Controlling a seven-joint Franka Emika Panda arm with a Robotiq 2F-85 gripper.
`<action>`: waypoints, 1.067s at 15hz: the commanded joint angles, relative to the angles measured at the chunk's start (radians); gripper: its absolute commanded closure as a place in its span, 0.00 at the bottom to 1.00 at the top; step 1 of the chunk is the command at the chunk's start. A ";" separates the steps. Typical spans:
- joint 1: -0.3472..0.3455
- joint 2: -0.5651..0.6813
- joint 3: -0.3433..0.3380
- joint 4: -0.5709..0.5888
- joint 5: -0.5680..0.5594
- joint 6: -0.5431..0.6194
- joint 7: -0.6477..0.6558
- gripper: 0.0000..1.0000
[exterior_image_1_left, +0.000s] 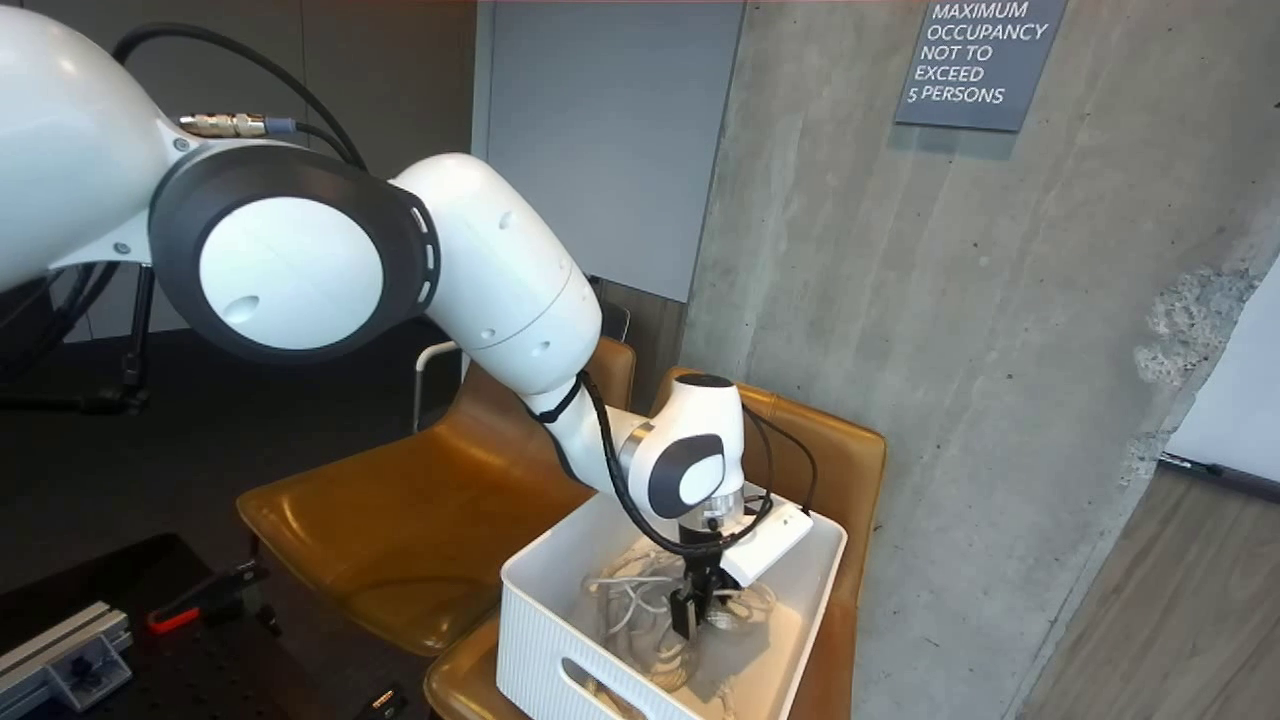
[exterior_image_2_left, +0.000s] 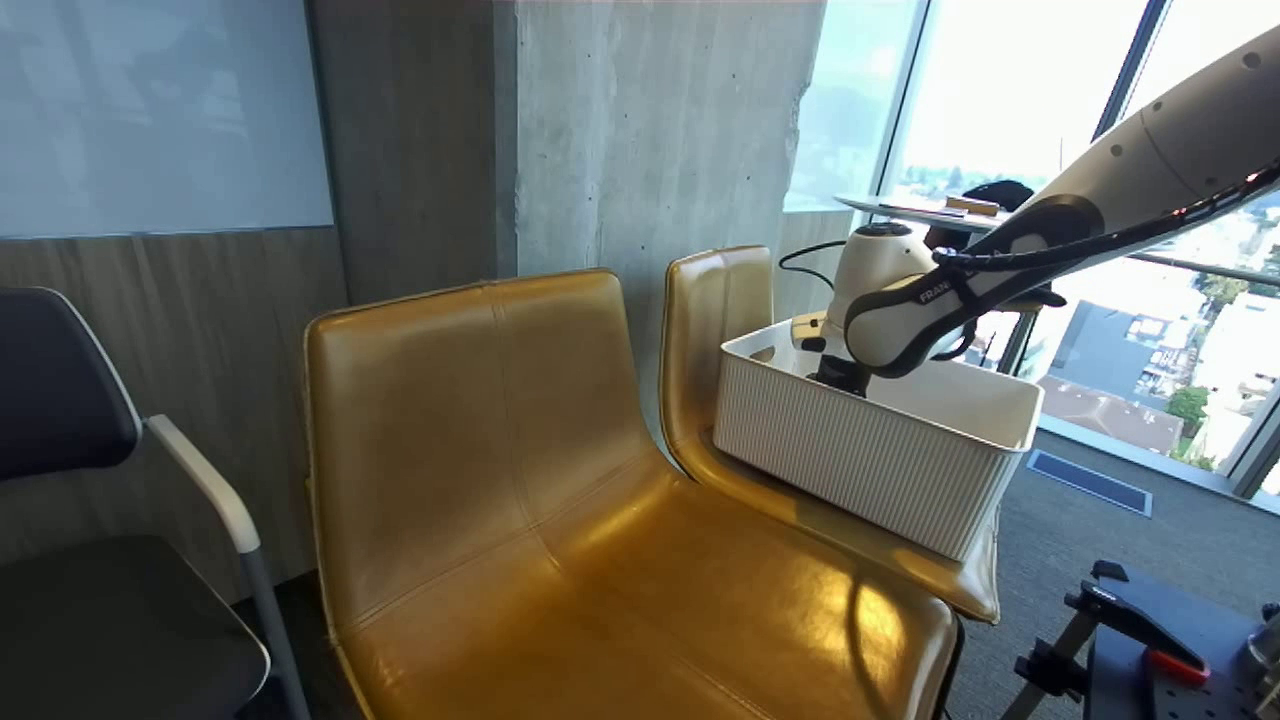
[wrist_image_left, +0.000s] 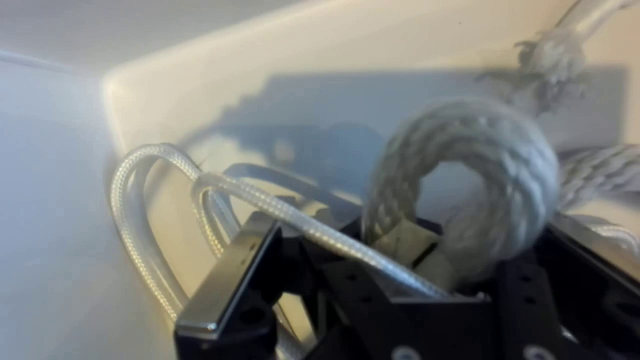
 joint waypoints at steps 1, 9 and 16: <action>0.032 -0.124 -0.019 -0.104 -0.020 -0.006 0.024 1.00; 0.192 -0.455 -0.102 -0.398 -0.188 -0.005 0.187 1.00; 0.307 -0.699 -0.082 -0.438 -0.329 -0.170 0.335 1.00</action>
